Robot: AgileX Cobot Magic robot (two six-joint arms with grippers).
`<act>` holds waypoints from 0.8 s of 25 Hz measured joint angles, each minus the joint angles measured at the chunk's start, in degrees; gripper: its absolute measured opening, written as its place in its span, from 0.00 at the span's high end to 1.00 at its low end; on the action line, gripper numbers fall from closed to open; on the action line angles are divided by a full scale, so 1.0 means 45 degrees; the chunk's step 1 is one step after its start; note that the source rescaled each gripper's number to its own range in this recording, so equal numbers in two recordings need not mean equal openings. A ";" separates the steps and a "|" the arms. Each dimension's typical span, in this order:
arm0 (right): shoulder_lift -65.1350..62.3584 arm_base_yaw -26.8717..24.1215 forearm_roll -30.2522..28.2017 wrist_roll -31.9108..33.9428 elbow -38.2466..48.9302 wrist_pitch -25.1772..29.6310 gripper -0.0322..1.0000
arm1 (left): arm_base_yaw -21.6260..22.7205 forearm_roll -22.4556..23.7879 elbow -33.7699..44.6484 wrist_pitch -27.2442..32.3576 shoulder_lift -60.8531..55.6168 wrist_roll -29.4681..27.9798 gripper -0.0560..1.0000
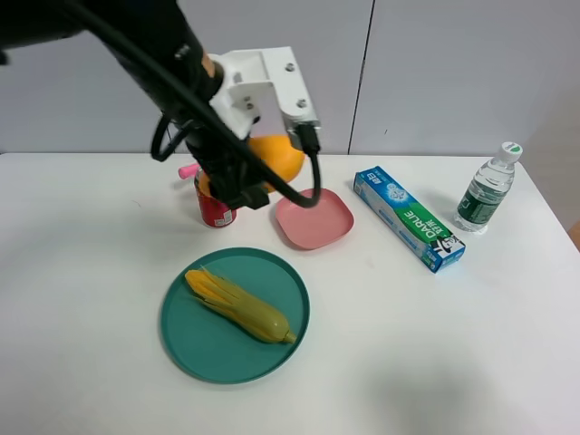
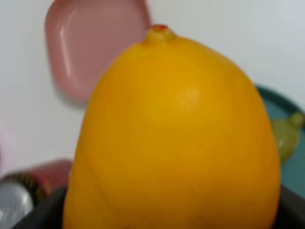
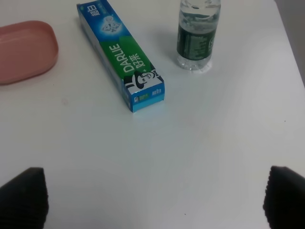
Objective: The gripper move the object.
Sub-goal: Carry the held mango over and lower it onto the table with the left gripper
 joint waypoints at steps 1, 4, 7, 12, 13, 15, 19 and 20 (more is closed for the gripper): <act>0.0000 0.0000 0.0000 0.0000 0.0000 0.0000 0.00 | -0.0204 0.0000 -0.0373 0.0079 0.0457 -0.0132 0.95; 0.0000 0.0000 0.0000 0.0000 0.0000 0.0000 0.00 | -0.0824 0.0014 -0.1299 0.0122 0.1736 -0.0291 0.95; 0.0000 0.0000 0.0000 0.0000 0.0000 0.0000 0.00 | -0.1341 0.0028 -0.2069 0.0125 0.2836 -0.0380 0.95; 0.0000 0.0000 0.0000 0.0000 0.0000 0.0000 0.00 | -0.2208 0.0000 -0.2670 -0.0652 0.4212 -0.0380 0.95; 0.0000 0.0000 0.0000 0.0000 0.0000 0.0000 0.00 | -0.2383 -0.0011 -0.2758 -0.0839 0.4471 -0.0380 0.95; 0.0000 0.0000 0.0000 0.0000 0.0000 0.0000 0.00 | -0.2660 -0.0011 -0.2923 -0.1073 0.4929 -0.0380 0.95; 0.0000 0.0000 0.0000 0.0000 0.0000 0.0000 0.00 | -0.3063 -0.0024 -0.3170 -0.1557 0.5786 -0.0380 0.95; 0.0000 0.0000 0.0000 0.0000 0.0000 0.0000 0.00 | -0.3136 -0.0024 -0.3180 -0.1830 0.5923 -0.0380 0.95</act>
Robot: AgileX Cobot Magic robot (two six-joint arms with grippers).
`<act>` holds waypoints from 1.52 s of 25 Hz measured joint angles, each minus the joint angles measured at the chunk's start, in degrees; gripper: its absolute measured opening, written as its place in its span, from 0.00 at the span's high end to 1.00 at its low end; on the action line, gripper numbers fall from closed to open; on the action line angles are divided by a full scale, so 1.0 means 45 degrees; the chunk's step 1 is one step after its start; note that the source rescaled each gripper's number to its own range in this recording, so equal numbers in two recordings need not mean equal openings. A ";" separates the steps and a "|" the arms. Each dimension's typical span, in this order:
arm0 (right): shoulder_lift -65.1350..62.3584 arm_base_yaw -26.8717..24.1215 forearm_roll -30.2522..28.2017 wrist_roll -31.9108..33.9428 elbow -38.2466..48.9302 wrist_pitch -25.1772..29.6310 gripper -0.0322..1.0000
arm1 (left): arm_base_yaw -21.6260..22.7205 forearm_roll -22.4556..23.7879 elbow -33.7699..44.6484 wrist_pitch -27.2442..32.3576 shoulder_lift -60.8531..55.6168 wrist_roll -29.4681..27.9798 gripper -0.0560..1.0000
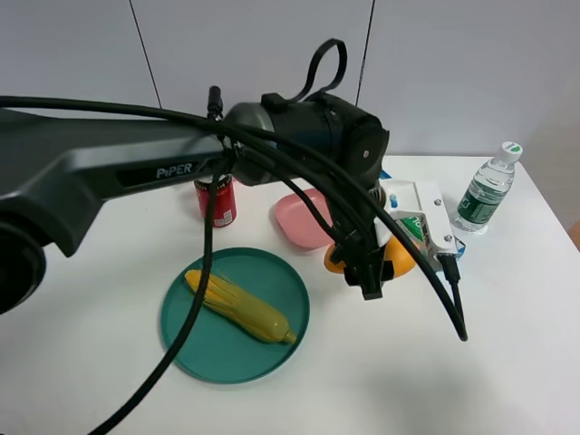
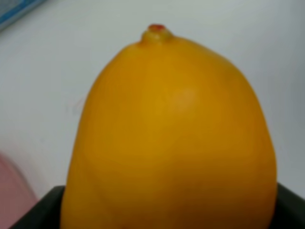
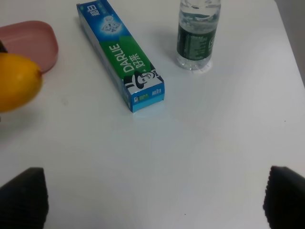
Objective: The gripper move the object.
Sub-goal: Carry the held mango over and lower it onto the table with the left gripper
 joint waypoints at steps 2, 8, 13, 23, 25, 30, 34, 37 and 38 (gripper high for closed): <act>0.0000 0.0000 0.0000 0.0000 0.0000 0.0000 0.00 | -0.0143 0.0000 0.0000 -0.0658 0.0208 0.0000 0.95; 0.0000 0.0000 0.0000 0.0000 0.0000 0.0000 0.00 | -0.0340 -0.0581 0.0000 -0.2356 0.0585 0.0011 0.95; 0.0000 0.0000 0.0000 0.0000 0.0000 0.0000 0.00 | -0.0351 -0.0632 0.0000 -0.2634 0.1074 0.0236 0.95; 0.0000 0.0000 0.0000 0.0000 0.0000 0.0000 0.00 | -0.0351 -0.0642 0.0000 -0.3128 0.2156 0.1198 0.95; 0.0000 0.0000 0.0000 0.0000 0.0000 0.0000 0.00 | -0.0351 -0.0642 0.0000 -0.3157 0.2264 0.1300 0.95; 0.0000 0.0000 0.0000 0.0000 0.0000 0.0000 0.00 | -0.0351 -0.0755 -0.0016 -0.3175 0.2446 0.1339 0.95; 0.0000 0.0000 0.0000 0.0000 0.0000 0.0000 0.00 | -0.0351 -0.0835 -0.0016 -0.3190 0.2450 0.1355 0.95; 0.0000 0.0000 0.0000 0.0000 0.0000 0.0000 0.00 | -0.0351 -0.0883 -0.0016 -0.3190 0.2450 0.1354 0.95; 0.0000 0.0000 0.0000 0.0000 0.0000 0.0000 0.00 | -0.0351 -0.0893 -0.0016 -0.3190 0.2450 0.1354 0.95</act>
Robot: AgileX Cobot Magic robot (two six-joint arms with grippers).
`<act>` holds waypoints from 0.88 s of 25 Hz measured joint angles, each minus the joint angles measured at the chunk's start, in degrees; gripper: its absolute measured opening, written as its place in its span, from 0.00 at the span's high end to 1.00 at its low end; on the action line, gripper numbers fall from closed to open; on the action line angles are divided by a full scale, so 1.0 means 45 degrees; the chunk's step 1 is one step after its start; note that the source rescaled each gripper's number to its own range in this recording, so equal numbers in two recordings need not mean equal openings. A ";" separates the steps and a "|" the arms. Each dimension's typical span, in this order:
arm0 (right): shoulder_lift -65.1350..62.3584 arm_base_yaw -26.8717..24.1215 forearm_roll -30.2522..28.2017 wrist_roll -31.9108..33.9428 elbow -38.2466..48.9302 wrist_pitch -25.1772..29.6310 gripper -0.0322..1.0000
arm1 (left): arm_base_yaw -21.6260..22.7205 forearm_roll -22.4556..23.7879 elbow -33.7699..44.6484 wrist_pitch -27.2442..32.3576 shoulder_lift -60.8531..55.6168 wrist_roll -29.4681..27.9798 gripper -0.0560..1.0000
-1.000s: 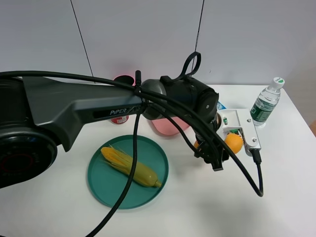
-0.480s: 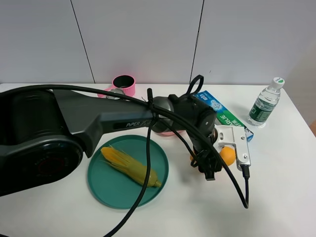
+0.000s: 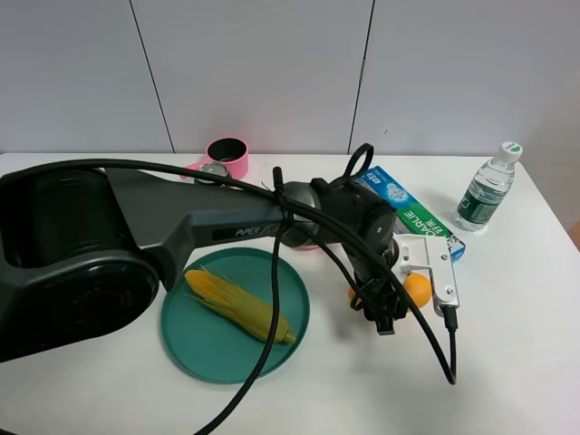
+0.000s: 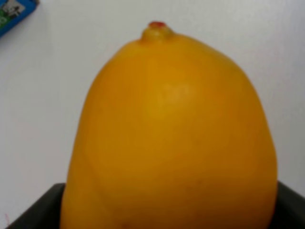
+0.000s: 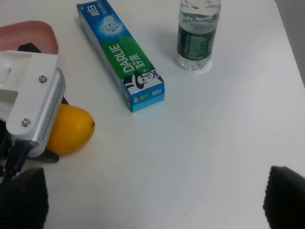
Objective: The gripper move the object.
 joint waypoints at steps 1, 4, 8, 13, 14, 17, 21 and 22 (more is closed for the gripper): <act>0.0000 0.0000 0.0000 0.0000 0.0000 0.0000 0.00 | 0.0000 -0.0053 0.0000 0.0000 0.0000 0.0000 0.95; 0.0000 0.0000 0.0000 0.0000 0.0000 0.0000 0.00 | 0.0000 -0.0067 0.0000 0.0012 0.0000 0.0000 0.95; 0.0000 0.0000 0.0000 0.0000 0.0000 0.0000 0.00 | 0.0000 -0.0067 0.0000 -0.0337 0.0000 0.0000 0.95; 0.0000 0.0000 0.0000 0.0000 0.0000 0.0000 0.00 | 0.0000 -0.0067 -0.0111 -0.0639 0.0000 -0.0057 0.69; 0.0000 0.0000 0.0000 0.0000 0.0000 0.0000 0.00 | 0.0000 -0.0067 -0.0127 -0.0690 -0.0014 -0.0068 0.58; 0.0000 0.0000 0.0000 0.0000 0.0000 0.0000 0.00 | -0.0013 -0.0067 -0.0167 -0.0752 -0.0014 -0.0096 0.38; 0.0000 0.0000 0.0000 0.0000 0.0000 0.0000 0.00 | -0.0013 -0.0070 -0.0193 -0.0752 -0.0014 -0.0096 0.35; 0.0000 0.0000 0.0000 0.0000 0.0000 0.0000 0.00 | -0.0025 -0.0070 -0.0193 -0.0739 -0.0028 -0.0096 0.35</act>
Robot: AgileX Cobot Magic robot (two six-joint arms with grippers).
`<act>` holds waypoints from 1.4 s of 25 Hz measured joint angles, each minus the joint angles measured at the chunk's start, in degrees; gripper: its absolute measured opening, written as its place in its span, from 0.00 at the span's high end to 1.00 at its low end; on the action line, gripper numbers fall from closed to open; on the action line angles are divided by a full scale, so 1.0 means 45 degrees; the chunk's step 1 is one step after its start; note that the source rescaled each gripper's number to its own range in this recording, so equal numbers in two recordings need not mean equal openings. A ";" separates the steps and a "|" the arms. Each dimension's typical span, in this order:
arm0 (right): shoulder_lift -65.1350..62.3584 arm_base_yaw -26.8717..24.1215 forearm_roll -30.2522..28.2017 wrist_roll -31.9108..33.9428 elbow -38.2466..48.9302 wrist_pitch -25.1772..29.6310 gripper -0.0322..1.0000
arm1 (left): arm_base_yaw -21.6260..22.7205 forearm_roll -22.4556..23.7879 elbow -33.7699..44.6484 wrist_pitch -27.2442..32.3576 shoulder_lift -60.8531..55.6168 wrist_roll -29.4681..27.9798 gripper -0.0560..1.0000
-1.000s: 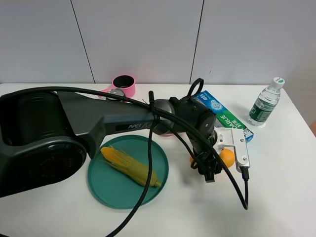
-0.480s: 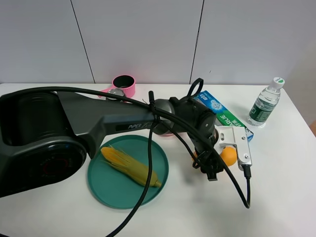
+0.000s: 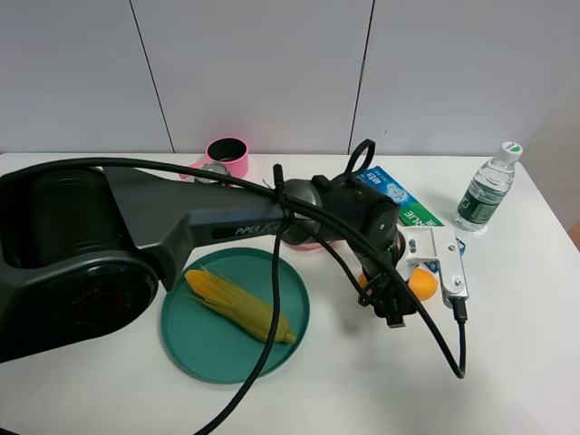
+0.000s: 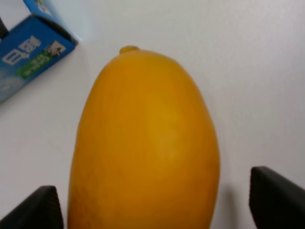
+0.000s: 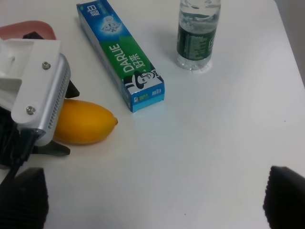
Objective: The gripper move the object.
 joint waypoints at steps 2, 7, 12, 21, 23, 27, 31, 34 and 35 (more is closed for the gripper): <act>0.0000 0.0000 0.0000 0.0000 0.0000 0.0000 0.00 | -0.0032 0.0029 0.0000 0.0013 -0.0098 -0.0010 0.35; 0.0000 0.0000 0.0000 0.0000 0.0000 0.0000 0.00 | -0.0284 0.0691 0.0000 0.0093 -0.1290 -0.0010 0.35; 0.0000 0.0000 0.0000 0.0000 0.0000 0.0000 0.00 | -0.0308 0.1167 0.0000 0.1660 -0.3656 -0.0330 0.34; 0.0000 0.0000 0.0000 0.0000 0.0000 0.0000 0.00 | 0.2956 0.3747 -0.0024 0.4968 -0.8552 -0.3304 0.34; 0.0000 0.0000 0.0000 0.0000 0.0000 0.0000 0.00 | 0.4404 0.3922 -0.0024 0.6378 -0.9629 -0.3348 0.34; 0.0000 0.0000 0.0000 0.0000 0.0000 0.0000 0.00 | 0.7705 0.4268 -0.0024 0.8368 -1.1347 -0.2913 0.34; 0.0000 0.0000 0.0000 0.0000 0.0000 0.0000 0.00 | 1.1273 0.3757 -0.0011 0.8516 -1.3344 -0.2502 0.34; 0.0000 0.0000 0.0000 0.0000 0.0000 0.0000 0.00 | 1.3288 0.2750 -0.0011 0.8516 -1.5053 -0.2245 0.34; 0.0000 0.0000 0.0000 0.0000 0.0000 0.0000 0.00 | 1.3758 0.2428 -0.0011 0.8516 -1.5561 -0.2234 0.34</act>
